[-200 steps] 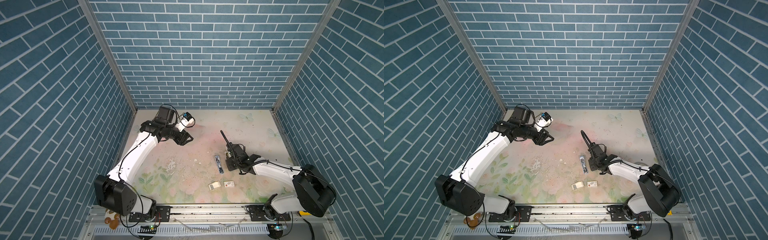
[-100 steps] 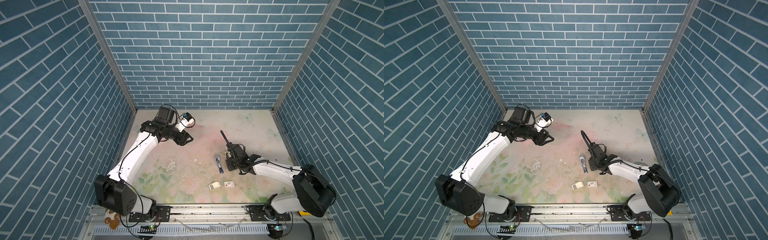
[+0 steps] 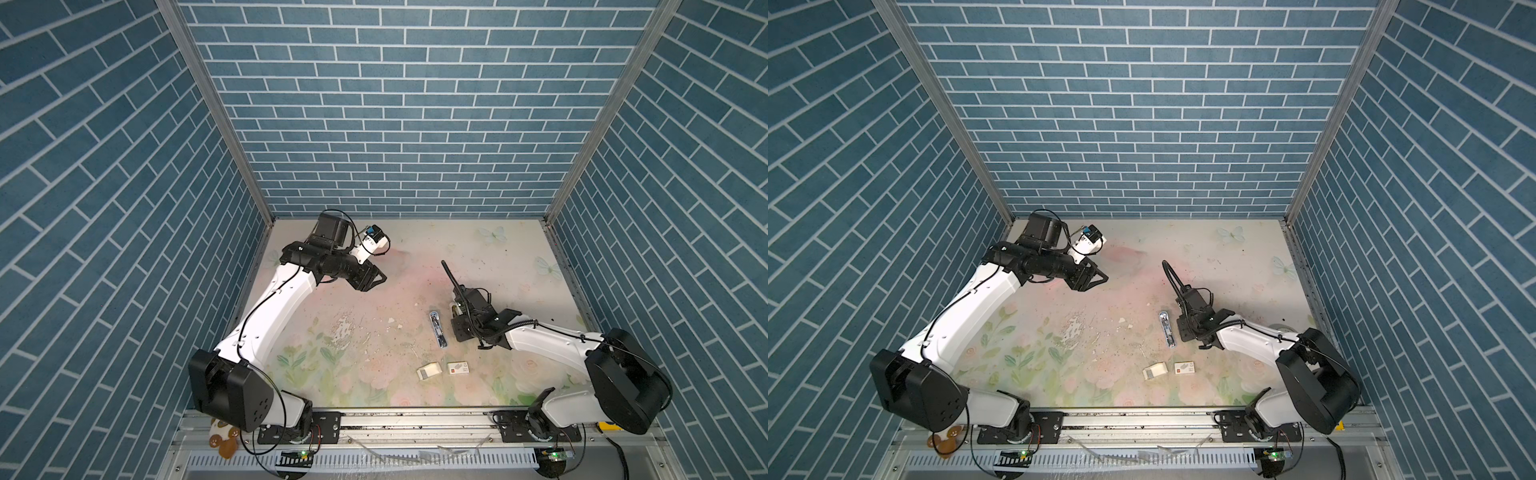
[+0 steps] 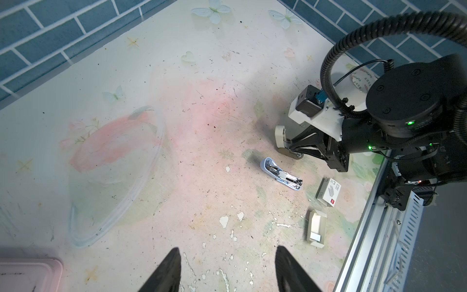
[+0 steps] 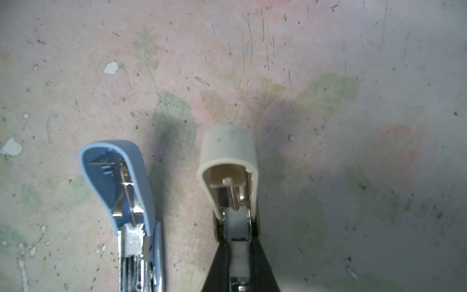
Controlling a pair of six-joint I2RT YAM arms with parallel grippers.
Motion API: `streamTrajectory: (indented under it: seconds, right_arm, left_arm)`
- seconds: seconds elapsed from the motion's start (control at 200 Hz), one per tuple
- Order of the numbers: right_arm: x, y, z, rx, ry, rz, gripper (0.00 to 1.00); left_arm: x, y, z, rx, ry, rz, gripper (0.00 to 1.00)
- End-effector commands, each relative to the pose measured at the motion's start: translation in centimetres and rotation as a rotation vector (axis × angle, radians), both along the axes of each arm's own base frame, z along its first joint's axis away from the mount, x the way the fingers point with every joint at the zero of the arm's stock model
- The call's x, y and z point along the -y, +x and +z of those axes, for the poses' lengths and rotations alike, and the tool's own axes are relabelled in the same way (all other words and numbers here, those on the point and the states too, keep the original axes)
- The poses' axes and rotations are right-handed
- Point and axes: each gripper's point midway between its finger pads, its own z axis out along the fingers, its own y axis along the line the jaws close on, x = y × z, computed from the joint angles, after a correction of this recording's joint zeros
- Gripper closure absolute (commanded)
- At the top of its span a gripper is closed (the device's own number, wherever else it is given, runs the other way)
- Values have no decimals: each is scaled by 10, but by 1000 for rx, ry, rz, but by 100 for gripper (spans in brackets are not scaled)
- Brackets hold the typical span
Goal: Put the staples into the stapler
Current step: 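Press the staple strip down into the beige stapler channel with the right gripper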
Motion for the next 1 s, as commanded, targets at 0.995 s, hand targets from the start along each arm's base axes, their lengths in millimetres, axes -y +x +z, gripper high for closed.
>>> streamTrajectory:
  seconds: [0.995]
  right_arm:
    - [3,-19,-13,-50,-44,-51,92]
  left_arm:
    - [3,-1,3,4,-21,-16,38]
